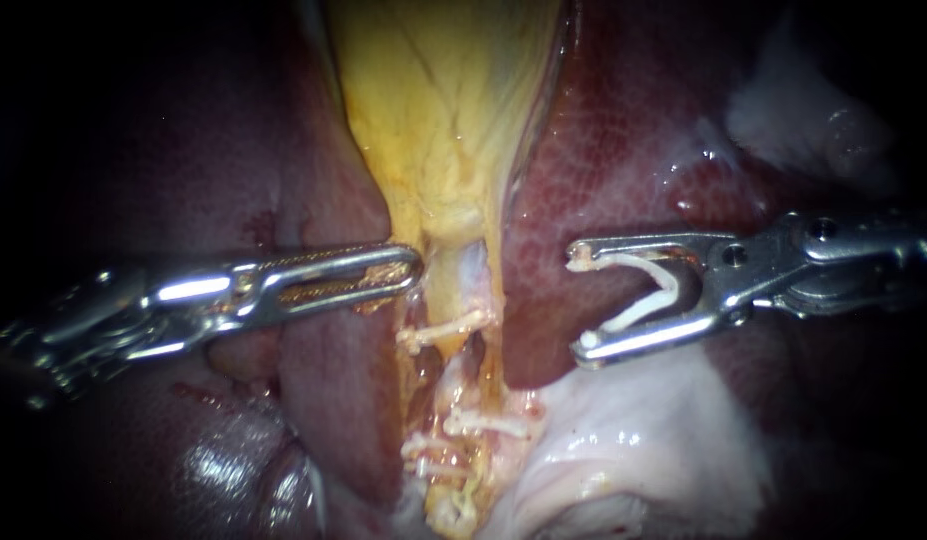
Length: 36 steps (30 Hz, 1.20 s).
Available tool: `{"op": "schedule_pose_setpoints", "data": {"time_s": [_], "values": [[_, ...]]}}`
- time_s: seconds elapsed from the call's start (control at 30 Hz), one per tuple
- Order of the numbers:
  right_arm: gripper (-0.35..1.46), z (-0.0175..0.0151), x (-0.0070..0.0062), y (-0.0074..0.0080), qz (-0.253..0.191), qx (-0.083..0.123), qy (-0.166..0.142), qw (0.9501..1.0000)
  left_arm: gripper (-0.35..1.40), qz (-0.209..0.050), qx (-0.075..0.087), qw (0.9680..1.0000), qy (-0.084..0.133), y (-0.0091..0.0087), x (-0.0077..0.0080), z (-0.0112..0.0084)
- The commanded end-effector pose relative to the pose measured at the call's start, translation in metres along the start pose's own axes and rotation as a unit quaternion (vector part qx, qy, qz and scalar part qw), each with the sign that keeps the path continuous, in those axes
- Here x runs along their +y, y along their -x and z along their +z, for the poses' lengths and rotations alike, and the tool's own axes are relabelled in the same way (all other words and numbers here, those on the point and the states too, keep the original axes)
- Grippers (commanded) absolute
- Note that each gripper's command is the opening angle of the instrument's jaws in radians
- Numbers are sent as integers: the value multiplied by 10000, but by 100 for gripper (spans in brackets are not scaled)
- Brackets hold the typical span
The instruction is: Clipping second clip right tube
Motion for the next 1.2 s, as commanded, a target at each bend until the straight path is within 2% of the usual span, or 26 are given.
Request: {"op": "schedule_pose_setpoints", "data": {"time_s": [0.03, 0.13, 0.23, 0.37, 0.43, 0.6, 0.73, 0.83, 1.0, 1.2], "values": [[59, 0, 0, 0, -2, 0, -4, 10000, -35, -2, 5, 10000, -11, 2, -1, -2], [59, 1, -1, 2, -9, -1, -18, 10000, -35, -23, 33, 10000, -37, 12, -2, -16], [59, 5, -1, 7, -26, -3, -23, 10000, -35, -64, 26, 10000, 47, 30, -3, -42], [59, 15, 0, 20, -100, -9, -101, 9999, -35, -114, -112, 9998, 100, 48, -3, -74], [59, 25, 0, 31, 9, -12, -160, 9999, -35, -130, -157, 9997, 141, 53, -1, -89], [58, 54, 6, 68, 195, -275, -162, 9993, -35, -184, -264, 9993, 197, 66, 0, -117], [58, 81, 17, 102, 358, -374, -246, 9984, -35, -206, -301, 9991, 217, 69, -3, -124], [58, 100, 25, 120, 419, -488, -241, 9976, -35, -206, -308, 9991, 227, 68, -5, -124], [58, 126, 38, 137, 492, -534, -263, 9970, -35, -238, -311, 9990, 233, 68, -8, -126], [58, 145, 51, 145, 536, -548, -216, 9968, -35, -239, -313, 9989, 237, 68, -10, -127]]}}
